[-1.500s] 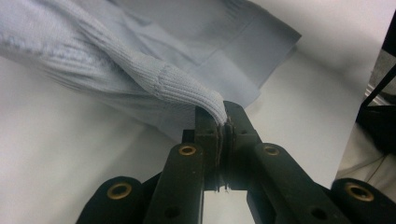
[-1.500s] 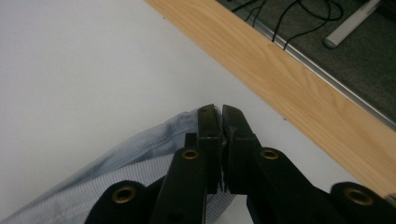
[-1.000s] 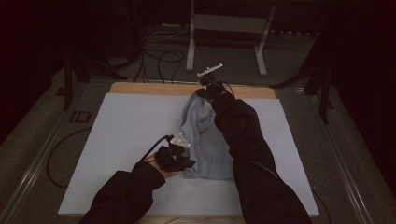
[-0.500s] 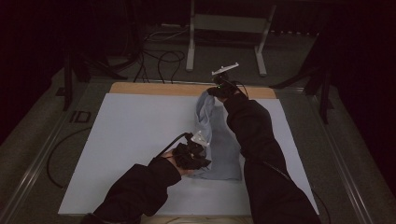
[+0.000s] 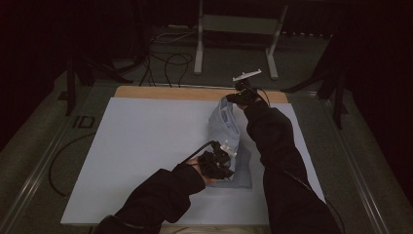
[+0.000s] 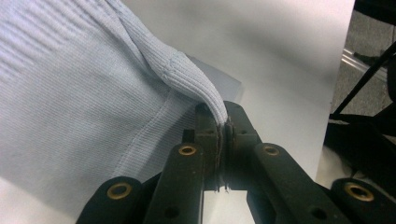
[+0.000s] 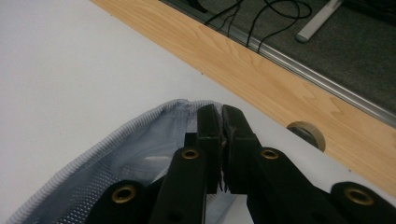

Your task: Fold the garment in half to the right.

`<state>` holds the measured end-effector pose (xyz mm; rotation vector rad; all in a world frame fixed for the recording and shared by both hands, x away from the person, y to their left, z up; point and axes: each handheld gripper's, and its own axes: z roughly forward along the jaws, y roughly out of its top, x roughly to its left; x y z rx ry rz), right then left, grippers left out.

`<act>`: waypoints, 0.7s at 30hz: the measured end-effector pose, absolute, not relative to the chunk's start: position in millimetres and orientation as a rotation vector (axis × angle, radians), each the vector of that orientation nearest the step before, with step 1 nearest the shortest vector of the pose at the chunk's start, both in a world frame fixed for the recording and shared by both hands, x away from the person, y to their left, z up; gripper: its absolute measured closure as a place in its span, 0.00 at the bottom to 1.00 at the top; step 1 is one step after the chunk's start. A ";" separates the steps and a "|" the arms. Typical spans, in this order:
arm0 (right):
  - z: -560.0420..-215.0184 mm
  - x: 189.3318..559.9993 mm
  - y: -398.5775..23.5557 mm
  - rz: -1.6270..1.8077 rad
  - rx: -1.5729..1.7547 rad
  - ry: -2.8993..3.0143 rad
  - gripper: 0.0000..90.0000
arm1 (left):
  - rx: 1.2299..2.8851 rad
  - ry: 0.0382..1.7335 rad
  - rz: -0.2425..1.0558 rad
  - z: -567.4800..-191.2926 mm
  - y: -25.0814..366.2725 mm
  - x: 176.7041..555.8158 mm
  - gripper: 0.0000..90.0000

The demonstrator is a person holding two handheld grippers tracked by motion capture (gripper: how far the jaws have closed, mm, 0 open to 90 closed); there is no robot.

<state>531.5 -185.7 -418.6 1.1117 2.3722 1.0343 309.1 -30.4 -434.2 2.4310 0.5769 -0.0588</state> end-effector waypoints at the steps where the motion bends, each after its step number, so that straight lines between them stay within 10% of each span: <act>1: -420.8 531.5 -187.8 1.032 1.111 2.372 0.97 | 2.437 0.573 -0.060 -436.1 -33.0 309.2 0.97; 21: -477.8 530.8 -209.0 1.040 1.198 2.406 0.95 | 2.537 0.579 -0.097 -472.7 -65.3 310.8 0.97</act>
